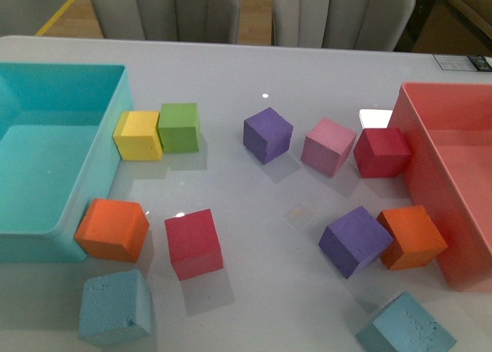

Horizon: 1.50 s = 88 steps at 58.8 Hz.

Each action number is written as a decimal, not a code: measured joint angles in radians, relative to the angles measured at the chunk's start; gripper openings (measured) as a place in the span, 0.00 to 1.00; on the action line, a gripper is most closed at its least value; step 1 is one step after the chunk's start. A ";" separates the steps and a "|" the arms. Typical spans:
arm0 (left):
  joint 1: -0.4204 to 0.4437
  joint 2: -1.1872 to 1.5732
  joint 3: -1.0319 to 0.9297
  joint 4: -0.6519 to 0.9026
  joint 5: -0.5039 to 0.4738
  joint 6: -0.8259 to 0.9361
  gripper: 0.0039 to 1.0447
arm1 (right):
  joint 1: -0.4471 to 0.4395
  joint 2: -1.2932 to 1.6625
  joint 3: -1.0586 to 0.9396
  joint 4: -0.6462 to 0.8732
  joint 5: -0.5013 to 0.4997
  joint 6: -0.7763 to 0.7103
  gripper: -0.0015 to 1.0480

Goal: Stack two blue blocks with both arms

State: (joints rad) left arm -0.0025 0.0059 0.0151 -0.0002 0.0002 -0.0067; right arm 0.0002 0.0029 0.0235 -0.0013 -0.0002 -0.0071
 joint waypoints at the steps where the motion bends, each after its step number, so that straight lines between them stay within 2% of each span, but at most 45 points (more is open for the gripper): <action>1: 0.000 0.000 0.000 0.000 0.000 0.000 0.92 | 0.000 0.000 0.000 0.000 0.000 0.000 0.91; 42: 0.000 0.000 0.000 0.000 0.000 0.000 0.92 | 0.000 0.000 0.000 0.000 0.000 0.000 0.91; 43: 0.000 0.000 0.000 0.000 0.000 0.000 0.92 | -0.002 0.006 0.003 -0.008 -0.011 0.000 0.91; 46: 0.000 0.000 0.000 0.000 0.000 0.000 0.92 | -0.022 0.184 0.111 -0.280 -0.148 -0.021 0.91; 47: 0.000 0.000 0.000 0.000 0.001 0.000 0.92 | -0.018 0.283 0.142 -0.359 -0.161 -0.037 0.91; 49: 0.000 0.000 0.000 0.000 0.000 0.000 0.92 | 0.001 0.422 0.146 -0.381 -0.151 -0.059 0.91; 58: 0.000 0.000 0.000 0.000 0.000 0.000 0.92 | 0.132 0.798 0.140 -0.165 -0.071 -0.091 0.91; 67: 0.000 0.000 0.000 0.000 0.000 0.000 0.92 | 0.262 1.107 0.170 0.037 -0.036 -0.096 0.91; 73: 0.000 0.000 0.000 0.000 0.000 0.000 0.92 | 0.302 1.315 0.206 0.154 -0.023 -0.111 0.91; 80: 0.000 0.000 0.000 0.000 0.000 0.000 0.92 | 0.309 1.524 0.239 0.253 -0.014 -0.132 0.91; 88: 0.000 0.000 0.000 0.000 0.000 0.000 0.92 | 0.314 1.705 0.278 0.317 -0.003 -0.148 0.91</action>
State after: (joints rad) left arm -0.0025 0.0063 0.0151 -0.0002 0.0002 -0.0067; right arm 0.3141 1.7081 0.3019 0.3153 -0.0032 -0.1555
